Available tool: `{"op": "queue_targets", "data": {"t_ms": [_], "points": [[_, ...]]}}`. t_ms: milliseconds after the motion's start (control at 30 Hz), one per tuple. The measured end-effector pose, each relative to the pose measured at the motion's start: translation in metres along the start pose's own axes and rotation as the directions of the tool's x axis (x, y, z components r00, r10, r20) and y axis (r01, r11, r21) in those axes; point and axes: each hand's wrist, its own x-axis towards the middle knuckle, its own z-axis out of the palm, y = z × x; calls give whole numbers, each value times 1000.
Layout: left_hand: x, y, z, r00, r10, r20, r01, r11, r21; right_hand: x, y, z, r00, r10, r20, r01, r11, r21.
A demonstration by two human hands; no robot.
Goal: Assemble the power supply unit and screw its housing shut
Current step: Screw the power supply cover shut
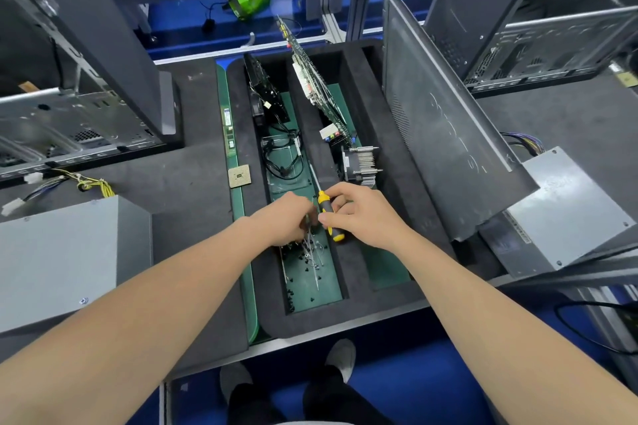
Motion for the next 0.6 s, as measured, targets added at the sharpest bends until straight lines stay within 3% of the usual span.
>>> {"op": "queue_targets", "data": {"t_ms": [133,333,400,500,600], "points": [[1,-1,1,999,29,22,-28,999,-47,-2,-1,0,1000,-4,1,4,1000,-15],[-7,-11,-9,989,-30,-145,-26,928,-372,-4,-1,-1,999,-19,41,17,999,49],[-13,-16,-14,977,-85,-194,-34,840,-542,-4,-4,0,999,-6,53,0,994,111],[-29,-27,-32,956,-147,-252,-122,582,-804,0,-18,0,999,-28,24,22,981,193],[-53,-46,-58,913,-225,-339,-247,357,-901,4,-44,4,994,-103,-24,106,979,173]]}}
